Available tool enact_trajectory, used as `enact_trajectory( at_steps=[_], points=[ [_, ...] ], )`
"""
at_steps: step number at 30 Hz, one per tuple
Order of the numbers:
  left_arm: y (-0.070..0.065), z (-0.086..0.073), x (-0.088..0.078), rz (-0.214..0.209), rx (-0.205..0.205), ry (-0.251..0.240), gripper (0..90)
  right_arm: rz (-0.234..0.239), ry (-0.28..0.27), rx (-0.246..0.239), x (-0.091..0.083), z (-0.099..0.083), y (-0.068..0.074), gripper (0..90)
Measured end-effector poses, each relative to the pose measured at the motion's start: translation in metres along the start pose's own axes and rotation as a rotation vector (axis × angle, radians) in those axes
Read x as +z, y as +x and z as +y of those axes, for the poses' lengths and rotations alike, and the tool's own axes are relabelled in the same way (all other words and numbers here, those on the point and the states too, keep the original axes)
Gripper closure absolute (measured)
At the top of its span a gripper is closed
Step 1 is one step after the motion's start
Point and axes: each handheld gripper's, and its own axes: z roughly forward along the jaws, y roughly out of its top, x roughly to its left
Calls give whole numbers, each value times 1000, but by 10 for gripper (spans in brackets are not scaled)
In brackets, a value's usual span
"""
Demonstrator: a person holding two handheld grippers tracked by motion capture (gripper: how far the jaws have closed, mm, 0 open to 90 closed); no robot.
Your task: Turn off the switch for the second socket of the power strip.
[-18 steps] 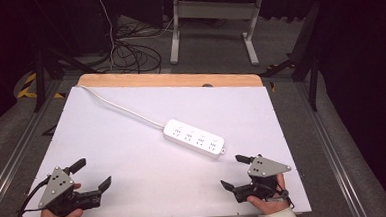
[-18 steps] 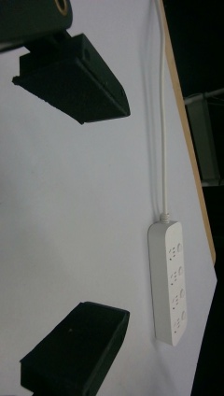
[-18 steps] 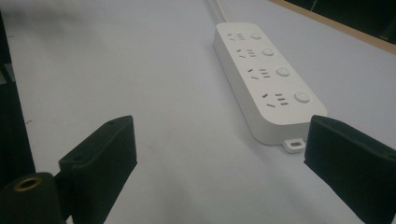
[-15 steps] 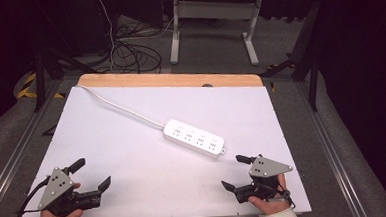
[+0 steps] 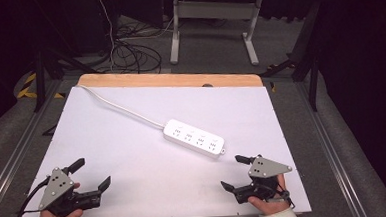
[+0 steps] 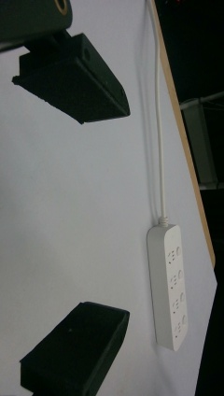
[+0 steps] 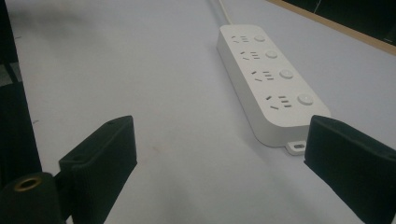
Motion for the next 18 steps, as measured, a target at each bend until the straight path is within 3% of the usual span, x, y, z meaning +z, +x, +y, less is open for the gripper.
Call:
enact_trajectory(
  at_steps=[18],
  points=[
    [0, 0, -1, 13, 8, 18, 64, -19, 15, 0, 0, 13, -1, 104]
  ],
)
